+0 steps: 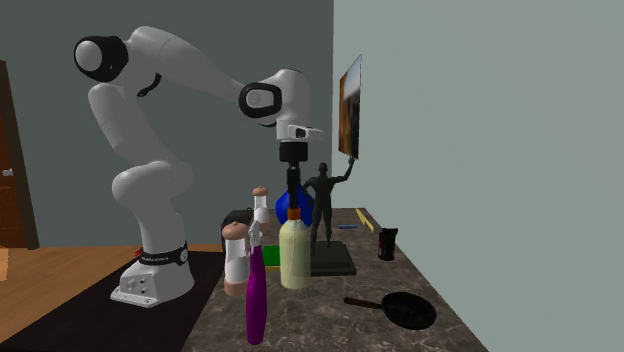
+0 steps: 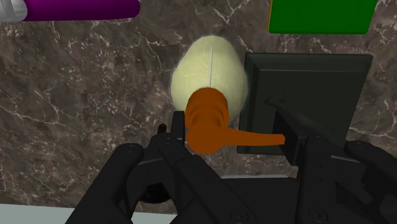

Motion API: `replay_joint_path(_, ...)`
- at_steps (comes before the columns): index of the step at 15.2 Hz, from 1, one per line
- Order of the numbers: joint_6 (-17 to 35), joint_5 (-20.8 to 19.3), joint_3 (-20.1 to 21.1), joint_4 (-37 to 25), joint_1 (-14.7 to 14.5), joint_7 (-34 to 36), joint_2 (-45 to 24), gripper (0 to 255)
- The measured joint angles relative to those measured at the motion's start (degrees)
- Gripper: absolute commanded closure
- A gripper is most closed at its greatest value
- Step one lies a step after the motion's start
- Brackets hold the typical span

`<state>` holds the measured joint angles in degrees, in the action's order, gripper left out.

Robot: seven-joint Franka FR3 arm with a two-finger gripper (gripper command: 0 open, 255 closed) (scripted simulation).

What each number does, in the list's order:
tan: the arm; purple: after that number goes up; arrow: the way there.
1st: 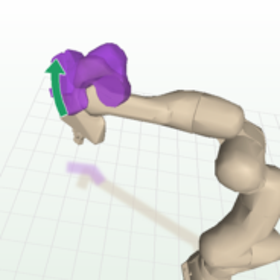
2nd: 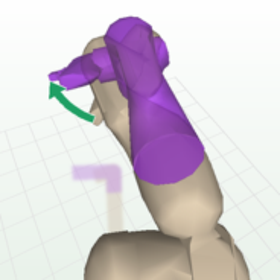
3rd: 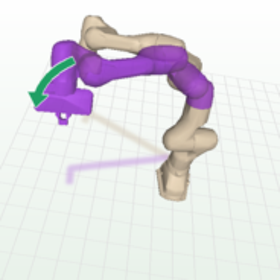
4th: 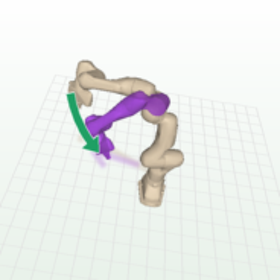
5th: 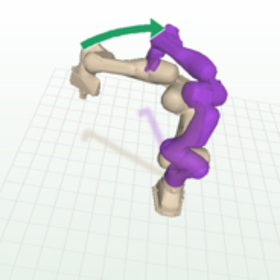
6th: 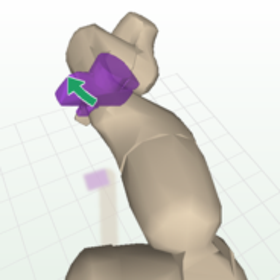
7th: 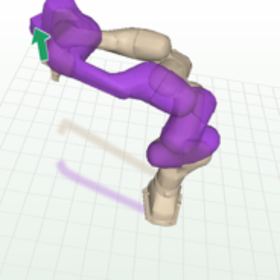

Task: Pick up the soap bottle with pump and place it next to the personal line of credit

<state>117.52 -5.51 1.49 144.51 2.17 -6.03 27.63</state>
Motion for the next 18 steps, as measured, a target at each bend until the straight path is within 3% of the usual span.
replay_joint_path(18, -14.3, 0.5, 0.0, -12.4, -0.1, -1.3, 2.0, 255)
